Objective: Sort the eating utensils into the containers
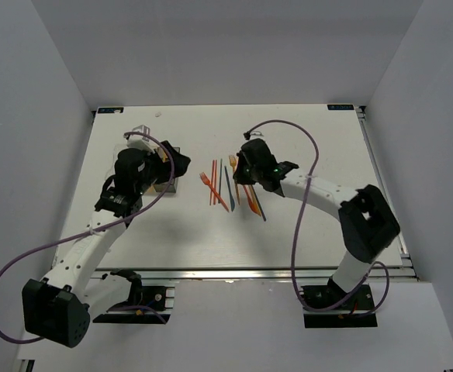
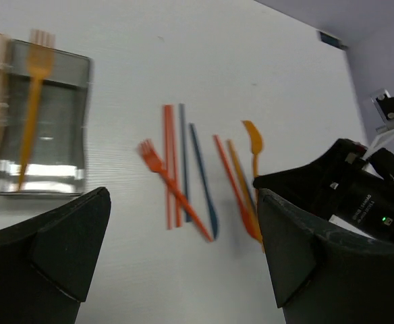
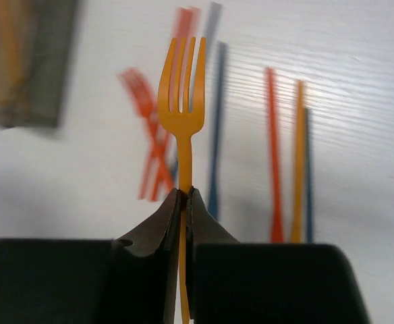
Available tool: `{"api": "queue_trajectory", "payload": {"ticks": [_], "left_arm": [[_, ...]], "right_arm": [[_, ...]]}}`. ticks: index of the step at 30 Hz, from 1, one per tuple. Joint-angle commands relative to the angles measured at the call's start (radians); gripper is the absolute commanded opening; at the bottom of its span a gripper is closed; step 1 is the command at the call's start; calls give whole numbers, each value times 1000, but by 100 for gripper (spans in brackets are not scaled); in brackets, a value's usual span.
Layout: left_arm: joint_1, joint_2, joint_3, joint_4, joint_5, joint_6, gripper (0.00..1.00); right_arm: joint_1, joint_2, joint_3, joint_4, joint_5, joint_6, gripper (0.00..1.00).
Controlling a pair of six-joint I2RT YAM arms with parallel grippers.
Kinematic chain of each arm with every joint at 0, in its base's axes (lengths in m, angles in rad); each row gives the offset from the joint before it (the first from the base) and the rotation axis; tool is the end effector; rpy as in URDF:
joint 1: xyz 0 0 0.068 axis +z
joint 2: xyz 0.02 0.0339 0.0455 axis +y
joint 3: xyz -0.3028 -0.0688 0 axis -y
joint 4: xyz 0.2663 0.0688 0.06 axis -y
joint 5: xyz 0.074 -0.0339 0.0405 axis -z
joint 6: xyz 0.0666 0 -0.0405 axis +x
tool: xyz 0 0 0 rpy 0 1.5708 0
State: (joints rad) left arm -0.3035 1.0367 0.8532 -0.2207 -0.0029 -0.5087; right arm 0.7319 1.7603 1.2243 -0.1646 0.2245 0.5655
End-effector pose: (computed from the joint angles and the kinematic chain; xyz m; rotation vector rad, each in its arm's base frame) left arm 0.2557 -0.0799 0.3292 -0.2081 2.0021 -0.5220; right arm 0.3393 0.2849 0.2369 -0.0706 2.2868 0.4364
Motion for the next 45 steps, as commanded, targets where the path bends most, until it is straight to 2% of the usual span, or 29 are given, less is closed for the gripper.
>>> {"api": "queue_trajectory", "payload": {"ticks": [1, 4, 6, 12, 15, 19, 20, 22, 23, 27, 29, 30, 31, 32, 33, 34, 35, 36, 38, 39, 43, 45], "left_arm": [[-3, 16, -62, 294, 274, -207, 98], [-11, 63, -78, 403, 343, -272, 98], [-23, 86, -79, 429, 351, -286, 98], [-32, 109, -106, 507, 376, -335, 96], [-32, 121, -109, 511, 374, -341, 90], [-32, 123, -109, 514, 369, -347, 72], [-32, 122, -109, 517, 369, -349, 58], [-32, 125, -103, 511, 376, -350, 42], [-32, 128, -94, 503, 380, -347, 25], [-32, 135, -72, 440, 376, -311, 0], [-32, 141, -62, 417, 377, -292, 0], [-32, 144, -40, 379, 374, -254, 0], [-31, 148, -19, 345, 356, -223, 0], [-26, 154, 10, 302, 333, -184, 0], [-19, 181, 99, 158, 296, -74, 0], [-11, 200, 147, 85, 180, -20, 0], [15, 224, 193, 36, 137, 28, 0], [33, 290, 283, -45, 107, 112, 0], [91, 371, 386, -150, 112, 188, 0], [108, 449, 485, -175, 106, 241, 0], [173, 612, 695, -261, 58, 283, 0], [175, 660, 739, -258, -24, 289, 0]], "right_arm": [[11, -138, -74, 242, -232, -59, 0], [20, -218, -179, 411, -385, -56, 0], [32, -269, -197, 442, -438, -50, 0], [101, -295, -128, 415, -386, -98, 0], [148, -283, -103, 395, -337, -137, 0], [170, -263, -88, 387, -306, -154, 0], [172, -257, -85, 386, -303, -154, 0], [173, -246, -82, 384, -289, -150, 0], [173, -245, -80, 385, -275, -144, 0], [173, -240, -74, 392, -245, -133, 0], [173, -248, -77, 395, -231, -127, 0], [172, -252, -83, 390, -196, -116, 21], [170, -269, -89, 372, -170, -107, 58], [169, -280, -94, 352, -118, -98, 89], [152, -307, -104, 330, -97, -82, 89], [140, -324, -115, 288, -82, -73, 89], [126, -343, -129, 268, -45, -66, 89], [100, -385, -162, 252, -28, -62, 89], [66, -429, -203, 229, -11, -64, 89], [34, -468, -239, 228, -17, -68, 89], [-26, -541, -276, 182, -39, -114, 89], [-45, -573, -285, 166, -28, -137, 89]]}}
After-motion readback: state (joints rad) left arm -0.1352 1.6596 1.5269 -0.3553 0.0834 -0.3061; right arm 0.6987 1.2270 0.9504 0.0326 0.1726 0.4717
